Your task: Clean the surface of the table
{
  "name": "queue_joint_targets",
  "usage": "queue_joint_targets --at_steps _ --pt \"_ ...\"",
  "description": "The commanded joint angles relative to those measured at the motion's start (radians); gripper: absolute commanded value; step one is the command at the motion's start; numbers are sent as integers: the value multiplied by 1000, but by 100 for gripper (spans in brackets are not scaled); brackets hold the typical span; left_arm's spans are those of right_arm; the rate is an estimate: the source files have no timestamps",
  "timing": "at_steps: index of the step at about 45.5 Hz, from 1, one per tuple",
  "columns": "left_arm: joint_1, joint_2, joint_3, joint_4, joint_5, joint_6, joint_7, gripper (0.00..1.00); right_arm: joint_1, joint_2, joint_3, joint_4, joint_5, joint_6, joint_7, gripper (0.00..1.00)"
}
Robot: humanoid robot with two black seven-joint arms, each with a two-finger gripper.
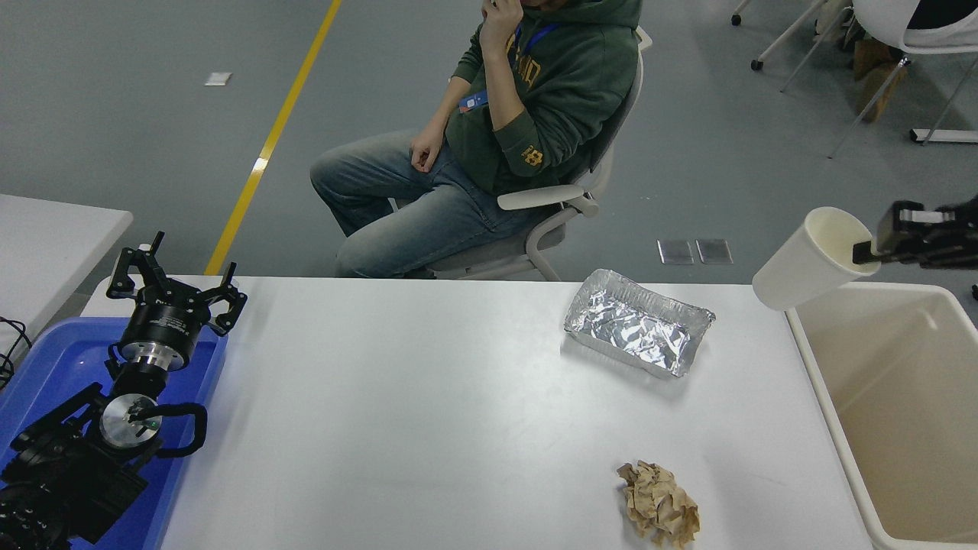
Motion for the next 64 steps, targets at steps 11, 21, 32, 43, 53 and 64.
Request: queue_joint_targets --at_steps 11,21,32,43,53,64 --pt "0 0 0 0 0 0 0 100 -191 15 -9 -215 -81 -171 226 0" --pt "0 0 0 0 0 0 0 100 -263 79 -9 -323 -79 -267 288 0" --pt "0 0 0 0 0 0 0 100 -318 147 -11 -459 -79 -330 349 0" --pt "0 0 0 -1 -1 0 0 100 -375 240 -12 -602 -79 -411 398 0" --pt "0 0 0 0 0 0 0 100 -386 358 -147 -804 -67 -505 498 0" --pt "0 0 0 -1 0 0 0 100 -389 492 -271 -1029 -61 -575 586 0"
